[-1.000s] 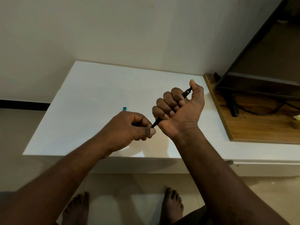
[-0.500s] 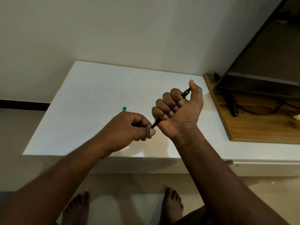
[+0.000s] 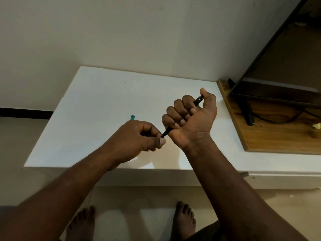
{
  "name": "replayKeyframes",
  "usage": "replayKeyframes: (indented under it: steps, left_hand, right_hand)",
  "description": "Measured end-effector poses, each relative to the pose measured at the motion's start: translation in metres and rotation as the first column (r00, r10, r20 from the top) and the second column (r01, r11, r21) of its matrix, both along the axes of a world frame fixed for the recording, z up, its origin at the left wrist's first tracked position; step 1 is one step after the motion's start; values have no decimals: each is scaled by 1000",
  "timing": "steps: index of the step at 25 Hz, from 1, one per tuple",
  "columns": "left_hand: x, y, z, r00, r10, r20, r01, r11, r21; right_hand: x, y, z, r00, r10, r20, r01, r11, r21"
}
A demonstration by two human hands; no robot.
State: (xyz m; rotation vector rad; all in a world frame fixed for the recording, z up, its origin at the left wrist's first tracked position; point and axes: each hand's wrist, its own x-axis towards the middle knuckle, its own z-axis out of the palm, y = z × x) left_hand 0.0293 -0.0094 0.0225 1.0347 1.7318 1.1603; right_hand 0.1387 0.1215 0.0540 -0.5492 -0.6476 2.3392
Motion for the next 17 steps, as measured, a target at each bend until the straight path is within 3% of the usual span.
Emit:
replayKeyframes:
  steps: [17]
  left_hand:
    - [-2, -1, 1, 1000, -8, -1, 8, 1000, -14]
  right_hand:
    - [3, 5, 0, 1000, 6, -14, -7, 999, -35]
